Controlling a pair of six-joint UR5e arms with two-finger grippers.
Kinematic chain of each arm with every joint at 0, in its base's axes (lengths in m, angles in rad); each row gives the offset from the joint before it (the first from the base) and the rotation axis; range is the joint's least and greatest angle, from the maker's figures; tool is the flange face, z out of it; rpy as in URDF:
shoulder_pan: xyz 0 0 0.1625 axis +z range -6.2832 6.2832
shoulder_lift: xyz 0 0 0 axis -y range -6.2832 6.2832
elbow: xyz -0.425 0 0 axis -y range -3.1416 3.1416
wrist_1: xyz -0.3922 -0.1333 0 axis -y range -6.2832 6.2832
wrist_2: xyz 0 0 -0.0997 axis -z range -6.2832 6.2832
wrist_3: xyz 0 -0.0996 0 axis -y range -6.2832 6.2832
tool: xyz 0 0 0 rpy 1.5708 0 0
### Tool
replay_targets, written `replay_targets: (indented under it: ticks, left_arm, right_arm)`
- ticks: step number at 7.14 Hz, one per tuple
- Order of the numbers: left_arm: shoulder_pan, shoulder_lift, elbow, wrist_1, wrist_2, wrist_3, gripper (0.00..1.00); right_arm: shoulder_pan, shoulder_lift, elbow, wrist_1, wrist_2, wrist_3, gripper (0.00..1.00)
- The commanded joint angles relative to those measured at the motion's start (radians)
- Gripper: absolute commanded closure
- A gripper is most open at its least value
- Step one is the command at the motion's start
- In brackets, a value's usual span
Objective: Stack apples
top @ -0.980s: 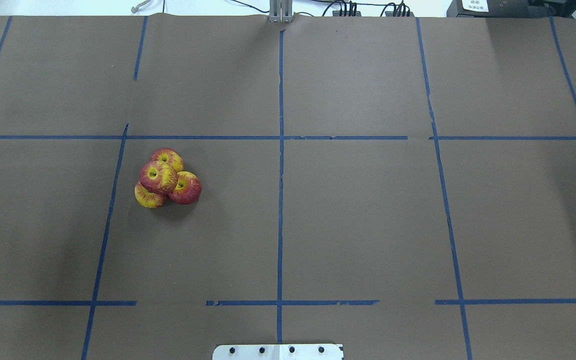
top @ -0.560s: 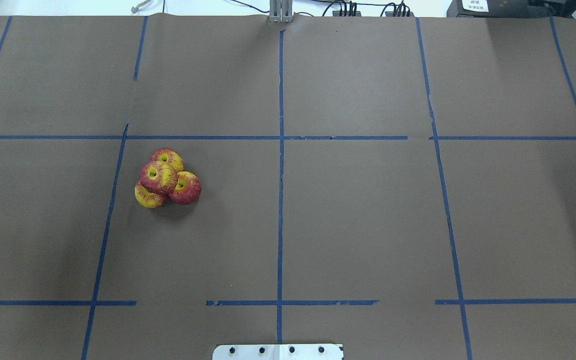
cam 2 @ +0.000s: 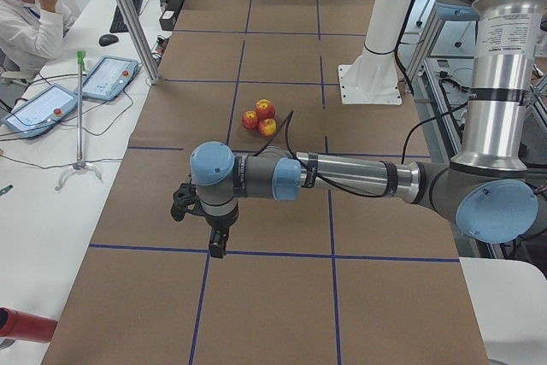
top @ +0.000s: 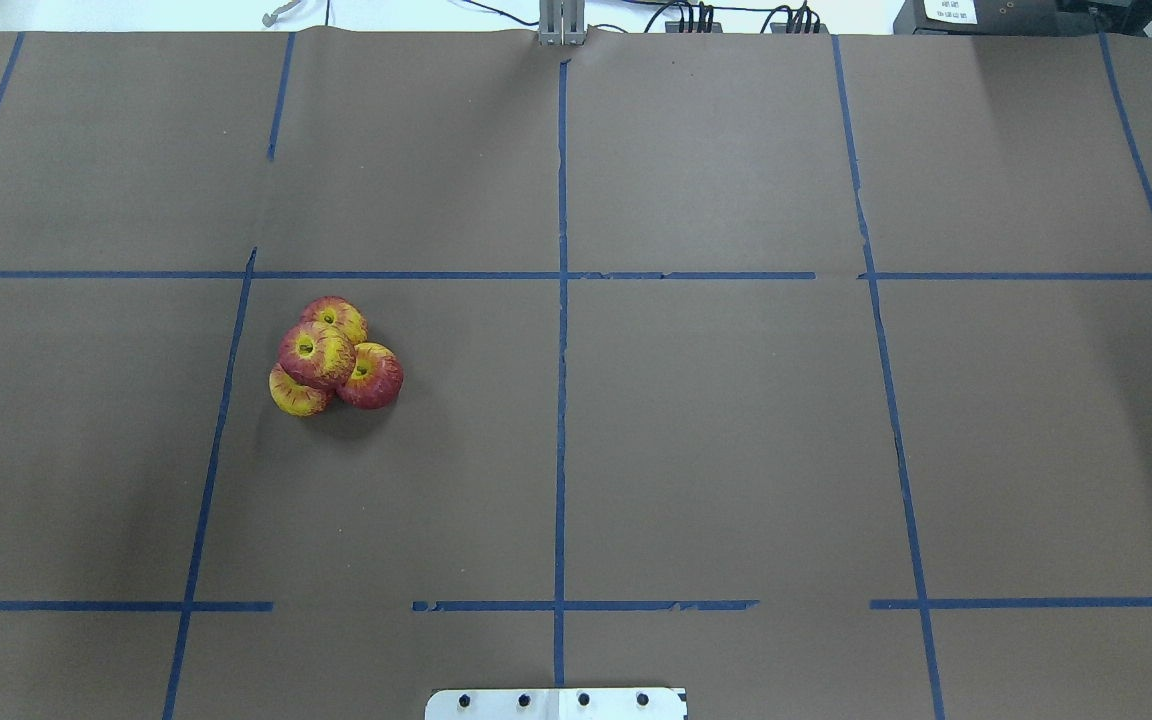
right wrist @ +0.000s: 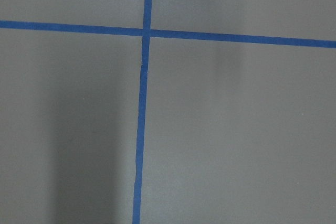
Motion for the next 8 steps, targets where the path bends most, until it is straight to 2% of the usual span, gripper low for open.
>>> replay_targets:
  ticks: [1,8]
  left_arm:
    - [0.000,-0.004,-0.006,0.000,0.001,-0.002,0.00]
    - [0.000,-0.004,-0.012,0.000,-0.007,-0.002,0.00]
  right_arm:
    - [0.000,0.000,0.000,0.000,0.000,0.000,0.00]
    - [0.000,0.000,0.000,0.000,0.000,0.000,0.00]
